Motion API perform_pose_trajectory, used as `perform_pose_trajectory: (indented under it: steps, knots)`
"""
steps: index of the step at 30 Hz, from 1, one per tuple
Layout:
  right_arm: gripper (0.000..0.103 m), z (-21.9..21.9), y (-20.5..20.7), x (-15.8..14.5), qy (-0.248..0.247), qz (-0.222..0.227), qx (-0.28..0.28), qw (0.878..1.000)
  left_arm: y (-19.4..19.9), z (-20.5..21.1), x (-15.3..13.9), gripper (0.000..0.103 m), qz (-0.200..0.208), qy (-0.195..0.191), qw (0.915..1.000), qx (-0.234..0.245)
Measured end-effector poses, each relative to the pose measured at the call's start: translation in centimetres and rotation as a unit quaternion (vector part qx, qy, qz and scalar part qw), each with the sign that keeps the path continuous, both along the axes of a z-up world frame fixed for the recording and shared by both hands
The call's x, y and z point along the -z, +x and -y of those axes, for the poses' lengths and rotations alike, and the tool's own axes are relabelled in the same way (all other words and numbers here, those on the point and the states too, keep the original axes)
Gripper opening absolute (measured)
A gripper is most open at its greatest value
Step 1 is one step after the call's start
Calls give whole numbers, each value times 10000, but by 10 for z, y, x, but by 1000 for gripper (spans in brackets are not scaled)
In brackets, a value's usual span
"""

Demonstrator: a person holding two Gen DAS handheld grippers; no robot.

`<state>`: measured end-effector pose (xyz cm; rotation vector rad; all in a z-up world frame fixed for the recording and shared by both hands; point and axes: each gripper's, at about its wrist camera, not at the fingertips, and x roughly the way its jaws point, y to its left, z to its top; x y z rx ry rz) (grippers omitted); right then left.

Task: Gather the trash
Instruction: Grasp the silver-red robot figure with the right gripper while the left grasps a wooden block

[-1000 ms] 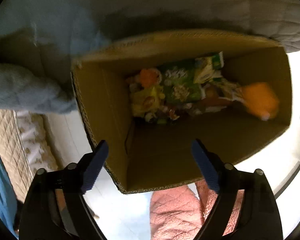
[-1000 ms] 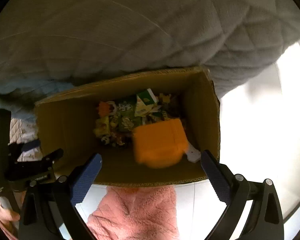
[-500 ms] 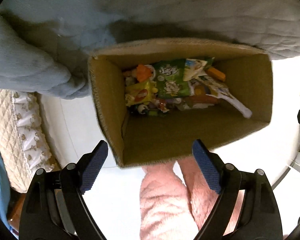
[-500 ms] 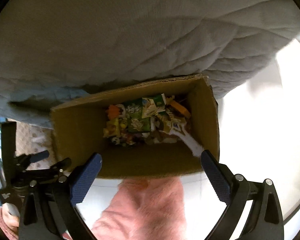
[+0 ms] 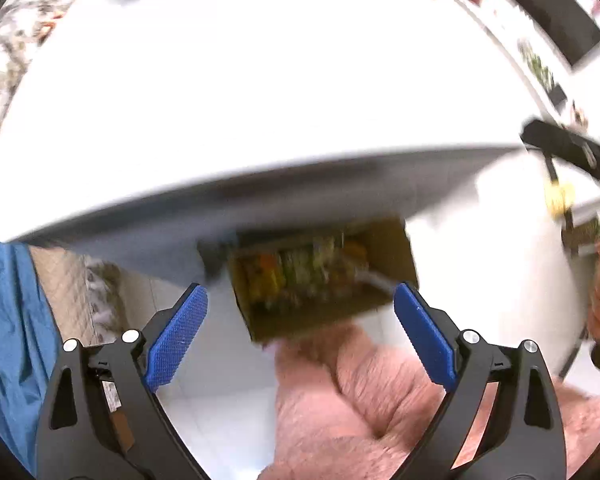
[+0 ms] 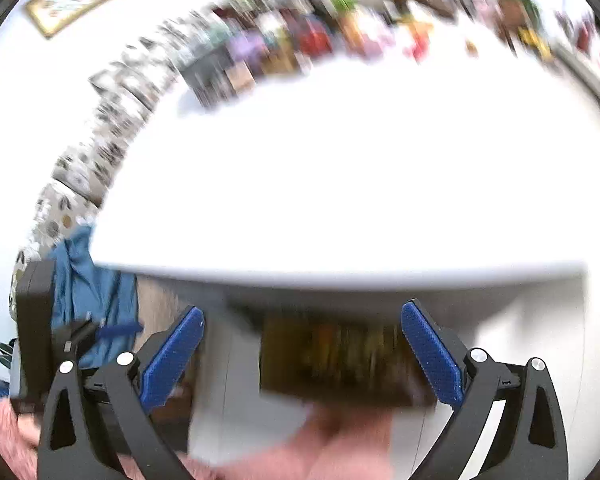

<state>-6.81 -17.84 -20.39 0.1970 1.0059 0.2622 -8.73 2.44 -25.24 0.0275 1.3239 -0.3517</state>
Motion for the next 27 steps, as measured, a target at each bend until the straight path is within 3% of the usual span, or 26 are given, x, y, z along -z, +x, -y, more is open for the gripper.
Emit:
perform_pose_trajectory:
  steps: [4, 7, 12, 15, 18, 20, 24, 27]
  knots:
    - [98, -15, 93, -26, -292, 564, -129, 9979, 16, -10, -22, 92, 218, -26, 9987, -461]
    - [98, -41, 177, -40, -1017, 911, -341, 9900, 17, -20, -27, 92, 121, -126, 9974, -698]
    - [98, -71, 278, -38, -1706, 660, -607, 9812, -1, -42, -29, 92, 47, 32, 9926, -1217]
    - [95, -86, 324, -21, -2287, 396, -630, 9707, -10, -57, -25, 92, -109, 49, 9872, -1591]
    - [78, -93, 351, 2, -2753, 59, -714, 9587, -20, -75, -20, 92, -282, 35, 9799, -1973]
    - [56, -97, 361, 17, -2877, -219, -781, 9543, -25, -82, -17, 92, -357, 29, 9762, -2141]
    - [45, -86, 351, 7, -2546, -119, -694, 9645, -21, -88, -14, 92, -446, -61, 9728, -2273]
    - [39, -72, 328, 2, -2111, -184, -807, 9739, -7, -79, -15, 92, -388, -96, 9764, -2122]
